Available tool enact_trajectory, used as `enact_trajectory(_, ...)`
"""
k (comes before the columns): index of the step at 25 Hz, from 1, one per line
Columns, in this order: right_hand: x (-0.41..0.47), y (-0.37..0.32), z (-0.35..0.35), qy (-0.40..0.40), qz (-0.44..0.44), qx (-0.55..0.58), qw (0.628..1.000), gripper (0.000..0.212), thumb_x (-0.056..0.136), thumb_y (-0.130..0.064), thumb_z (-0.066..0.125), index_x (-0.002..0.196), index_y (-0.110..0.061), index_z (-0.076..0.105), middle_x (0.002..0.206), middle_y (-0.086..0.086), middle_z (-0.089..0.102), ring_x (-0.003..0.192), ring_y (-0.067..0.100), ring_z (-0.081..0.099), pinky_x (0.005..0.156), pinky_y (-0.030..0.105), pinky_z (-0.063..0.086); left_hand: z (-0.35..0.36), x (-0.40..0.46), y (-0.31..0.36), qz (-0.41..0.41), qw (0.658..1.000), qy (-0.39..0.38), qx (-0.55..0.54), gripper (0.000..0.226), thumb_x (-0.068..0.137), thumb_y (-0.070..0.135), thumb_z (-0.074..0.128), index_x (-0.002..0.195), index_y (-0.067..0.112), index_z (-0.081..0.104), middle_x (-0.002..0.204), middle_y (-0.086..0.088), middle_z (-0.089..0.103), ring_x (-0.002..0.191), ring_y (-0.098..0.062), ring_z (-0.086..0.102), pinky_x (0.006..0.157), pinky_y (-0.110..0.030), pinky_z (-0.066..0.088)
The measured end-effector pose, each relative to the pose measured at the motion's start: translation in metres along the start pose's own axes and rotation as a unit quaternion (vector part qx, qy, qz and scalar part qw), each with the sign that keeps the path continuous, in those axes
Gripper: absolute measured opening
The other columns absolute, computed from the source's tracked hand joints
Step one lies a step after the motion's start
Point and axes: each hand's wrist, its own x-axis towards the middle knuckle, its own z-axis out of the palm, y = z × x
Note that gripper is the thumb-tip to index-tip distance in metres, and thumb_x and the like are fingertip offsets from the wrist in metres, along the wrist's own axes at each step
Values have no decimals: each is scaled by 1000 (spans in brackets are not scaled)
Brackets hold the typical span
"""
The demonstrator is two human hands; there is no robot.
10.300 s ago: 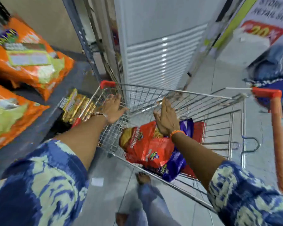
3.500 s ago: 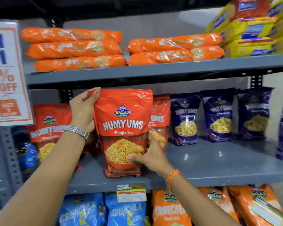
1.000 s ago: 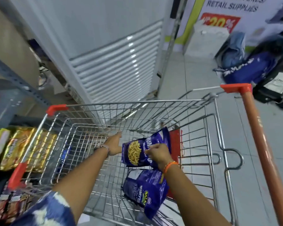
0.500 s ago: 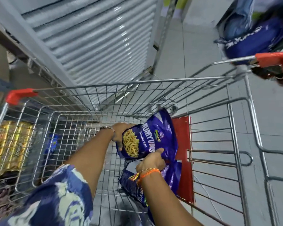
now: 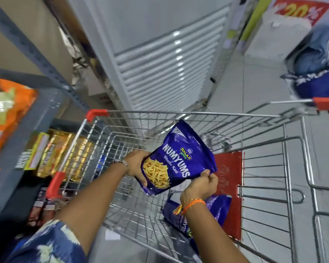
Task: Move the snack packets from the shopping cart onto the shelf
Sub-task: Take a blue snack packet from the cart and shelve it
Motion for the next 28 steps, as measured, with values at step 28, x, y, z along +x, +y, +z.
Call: enact_trajectory(28, -655, -277, 1, -782, -197, 240, 541, 24, 93, -20, 58, 70, -21, 50, 69, -7, 42, 63, 1, 36, 63, 20, 35, -164, -603, 101, -240, 582, 774, 69, 102, 29, 85, 76, 113, 29, 65, 106, 8, 75, 101, -9, 69, 84, -31, 56)
